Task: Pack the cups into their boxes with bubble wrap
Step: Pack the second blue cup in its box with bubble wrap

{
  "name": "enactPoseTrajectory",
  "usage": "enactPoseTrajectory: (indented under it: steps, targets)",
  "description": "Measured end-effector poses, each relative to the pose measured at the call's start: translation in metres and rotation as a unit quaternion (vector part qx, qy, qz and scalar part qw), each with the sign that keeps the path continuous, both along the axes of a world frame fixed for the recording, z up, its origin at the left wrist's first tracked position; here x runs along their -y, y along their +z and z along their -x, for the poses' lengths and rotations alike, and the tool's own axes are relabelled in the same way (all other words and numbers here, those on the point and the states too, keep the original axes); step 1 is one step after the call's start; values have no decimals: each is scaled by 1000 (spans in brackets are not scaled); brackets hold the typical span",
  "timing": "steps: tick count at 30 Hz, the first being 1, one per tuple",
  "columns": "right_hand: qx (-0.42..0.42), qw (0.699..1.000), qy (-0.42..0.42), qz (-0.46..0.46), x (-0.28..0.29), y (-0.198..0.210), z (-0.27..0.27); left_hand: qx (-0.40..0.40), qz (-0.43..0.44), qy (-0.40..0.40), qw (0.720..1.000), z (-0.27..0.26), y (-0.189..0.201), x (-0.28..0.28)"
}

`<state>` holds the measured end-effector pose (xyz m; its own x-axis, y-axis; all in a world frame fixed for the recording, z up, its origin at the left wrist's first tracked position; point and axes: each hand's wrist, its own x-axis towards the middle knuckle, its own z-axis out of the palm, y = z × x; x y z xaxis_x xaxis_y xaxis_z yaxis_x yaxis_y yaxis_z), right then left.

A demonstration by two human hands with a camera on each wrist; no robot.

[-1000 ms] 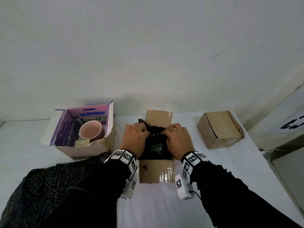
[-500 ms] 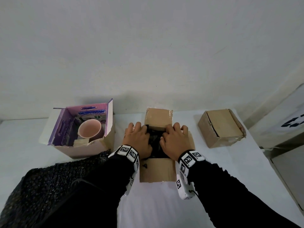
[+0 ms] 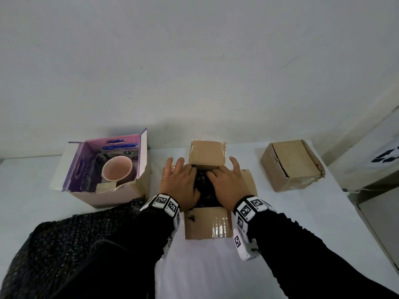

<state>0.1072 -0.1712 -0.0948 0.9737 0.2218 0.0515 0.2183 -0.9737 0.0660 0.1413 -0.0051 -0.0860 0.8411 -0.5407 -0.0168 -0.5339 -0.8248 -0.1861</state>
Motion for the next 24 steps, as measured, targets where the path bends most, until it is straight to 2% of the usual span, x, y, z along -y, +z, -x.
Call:
enactPoseTrajectory:
  steps: [2,7,12,15,18,24]
  targets:
    - [-37,999,1,36,-2,6,0,-2,-10,-3,1000,-1,-1,2]
    - [-44,997,14,66,-5,12,-5,-3,-37,-1,999,-4,0,7]
    - [-80,995,42,39,-2,15,-17,-35,-18,10,999,-7,1,5]
    - [-3,999,49,-10,4,10,-15,-35,18,16,999,-3,-3,0]
    - [80,997,14,12,10,7,-10,-33,9,18,999,-3,-5,0]
    - [74,993,-30,82,14,1,-9,-23,14,0,1000,-4,-8,0]
